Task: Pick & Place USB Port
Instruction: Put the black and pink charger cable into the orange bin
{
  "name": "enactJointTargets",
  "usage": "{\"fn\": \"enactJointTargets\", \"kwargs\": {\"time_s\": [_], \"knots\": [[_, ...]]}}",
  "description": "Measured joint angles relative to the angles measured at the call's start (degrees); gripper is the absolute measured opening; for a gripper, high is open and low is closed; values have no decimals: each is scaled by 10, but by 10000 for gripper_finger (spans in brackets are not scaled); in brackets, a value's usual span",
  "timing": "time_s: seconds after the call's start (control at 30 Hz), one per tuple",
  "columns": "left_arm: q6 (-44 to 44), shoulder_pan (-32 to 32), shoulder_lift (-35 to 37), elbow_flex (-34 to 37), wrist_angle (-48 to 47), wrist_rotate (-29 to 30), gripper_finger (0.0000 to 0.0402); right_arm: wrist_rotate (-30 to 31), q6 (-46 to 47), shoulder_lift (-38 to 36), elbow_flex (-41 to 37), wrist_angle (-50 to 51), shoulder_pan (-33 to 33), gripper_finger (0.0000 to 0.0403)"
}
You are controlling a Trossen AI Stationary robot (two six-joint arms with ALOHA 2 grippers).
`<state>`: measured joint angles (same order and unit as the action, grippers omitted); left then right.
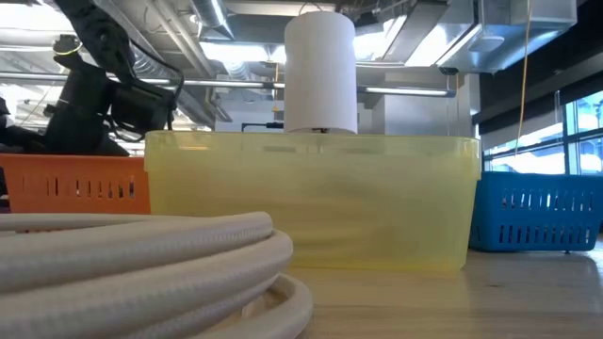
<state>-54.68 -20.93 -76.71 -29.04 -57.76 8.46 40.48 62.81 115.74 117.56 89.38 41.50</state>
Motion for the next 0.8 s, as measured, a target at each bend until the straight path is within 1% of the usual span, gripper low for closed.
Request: {"fn": "enactJointTargets", "kwargs": {"time_s": [0.07, 0.13, 0.2, 0.3, 0.33, 0.47, 0.6, 0.7, 0.8], "knots": [[7, -5, 0, 0, 2, -1, 134, 0, 0, 0, 0, 0, 0, 132], [11, -7, 0, 1, 7, -4, 119, 0, 2, 0, 0, 0, 0, 132], [20, -7, 0, 1, 15, -9, 90, 0, 6, 0, 0, 0, 0, 132], [33, -7, -1, 2, 28, -17, 27, 0, 13, 0, 0, 0, 0, 132], [33, -7, 0, 2, 28, -17, 17, 0, 13, 0, 0, 0, 0, 132], [43, -6, 1, 2, 30, -18, 13, 0, 13, 0, 0, 0, 4, 132], [43, -5, 22, -9, 25, -19, 8, 0, 13, 0, 0, 0, 10, 132], [40, -3, 57, -42, 52, -20, 6, 0, 14, 0, 0, 0, 15, 132], [38, 6, 88, -72, 36, -25, 6, 0, 15, 0, 0, 0, 19, 132]]}}
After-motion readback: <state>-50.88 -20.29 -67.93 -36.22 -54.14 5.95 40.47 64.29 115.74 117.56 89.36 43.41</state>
